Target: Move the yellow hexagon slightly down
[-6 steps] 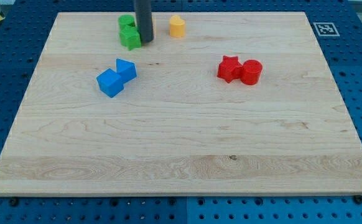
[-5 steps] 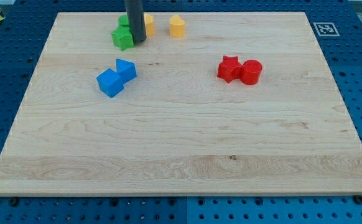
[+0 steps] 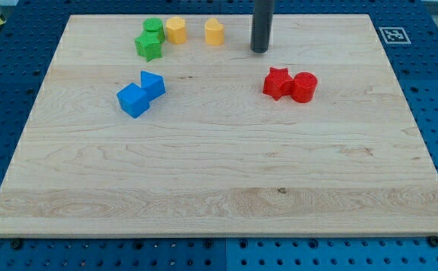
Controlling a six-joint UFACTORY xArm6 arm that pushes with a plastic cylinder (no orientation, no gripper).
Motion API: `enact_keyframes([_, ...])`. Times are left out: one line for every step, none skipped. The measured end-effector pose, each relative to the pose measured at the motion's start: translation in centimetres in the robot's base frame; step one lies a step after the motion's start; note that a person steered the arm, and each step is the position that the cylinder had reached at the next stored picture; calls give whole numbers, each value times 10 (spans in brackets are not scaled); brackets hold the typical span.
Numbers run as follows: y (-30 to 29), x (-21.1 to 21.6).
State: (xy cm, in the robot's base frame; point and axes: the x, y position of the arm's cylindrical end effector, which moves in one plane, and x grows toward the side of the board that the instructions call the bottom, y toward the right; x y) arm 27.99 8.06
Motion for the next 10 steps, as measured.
enact_keyframes([10, -24])
enact_keyframes([1, -55])
enact_keyframes([-31, -73])
enact_keyframes([-87, -72])
enact_keyframes([-147, -73])
enact_keyframes([-171, -73])
enact_keyframes([-171, -70])
enact_keyframes([-182, -54])
enact_keyframes([-182, -44])
enact_keyframes([-179, -42])
